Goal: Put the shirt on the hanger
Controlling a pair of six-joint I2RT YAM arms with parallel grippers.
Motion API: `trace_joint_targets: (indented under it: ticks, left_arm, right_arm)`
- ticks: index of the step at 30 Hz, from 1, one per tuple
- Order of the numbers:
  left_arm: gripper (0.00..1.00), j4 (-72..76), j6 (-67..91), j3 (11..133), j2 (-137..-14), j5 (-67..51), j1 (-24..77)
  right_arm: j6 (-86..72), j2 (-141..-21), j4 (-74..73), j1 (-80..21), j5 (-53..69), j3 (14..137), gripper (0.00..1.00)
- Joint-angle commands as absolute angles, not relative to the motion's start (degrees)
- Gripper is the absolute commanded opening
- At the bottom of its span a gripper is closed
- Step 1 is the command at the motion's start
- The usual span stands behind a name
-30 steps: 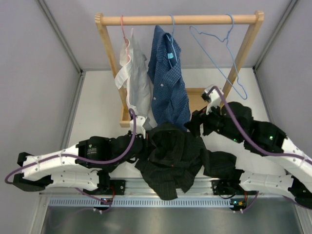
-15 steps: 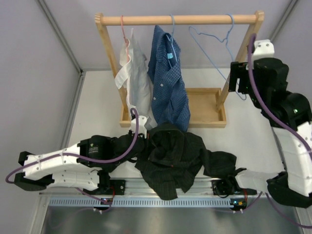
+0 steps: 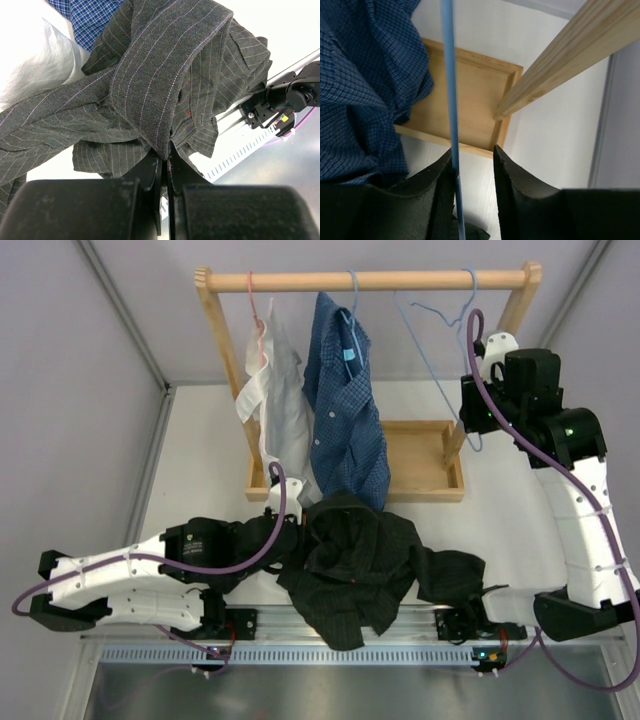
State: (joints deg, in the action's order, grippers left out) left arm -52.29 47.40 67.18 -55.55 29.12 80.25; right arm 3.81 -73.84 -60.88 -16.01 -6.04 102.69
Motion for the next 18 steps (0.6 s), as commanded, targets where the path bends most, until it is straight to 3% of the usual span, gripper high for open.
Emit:
trace_joint_targets:
  ticks: [1,7,12,15,18]
  left_arm:
    - [0.0,-52.47,47.63,67.24,-54.93,29.09,80.16]
    - [0.0,-52.38,47.9,67.06,-54.58,29.0,80.16]
    - [0.0,-52.12,48.08,66.8,-55.02,29.0,80.16]
    - [0.0,-51.94,48.34,66.62,-55.02,29.27,80.16]
    - [0.0,-52.03,48.51,66.53,-54.85,29.44,80.16]
  right_arm:
    - [5.1,-71.37,-57.48,-15.47,-0.44,101.61,0.31]
    - [4.48,-71.28,-55.64,-15.47,-0.88,99.14,0.26]
    - [4.31,-70.75,-53.71,-15.47,-0.44,98.88,0.15]
    - [4.66,-70.05,-53.53,-15.47,-0.61,99.4,0.15]
    - [4.83,-69.61,-53.44,-15.47,-0.7,99.93,0.22]
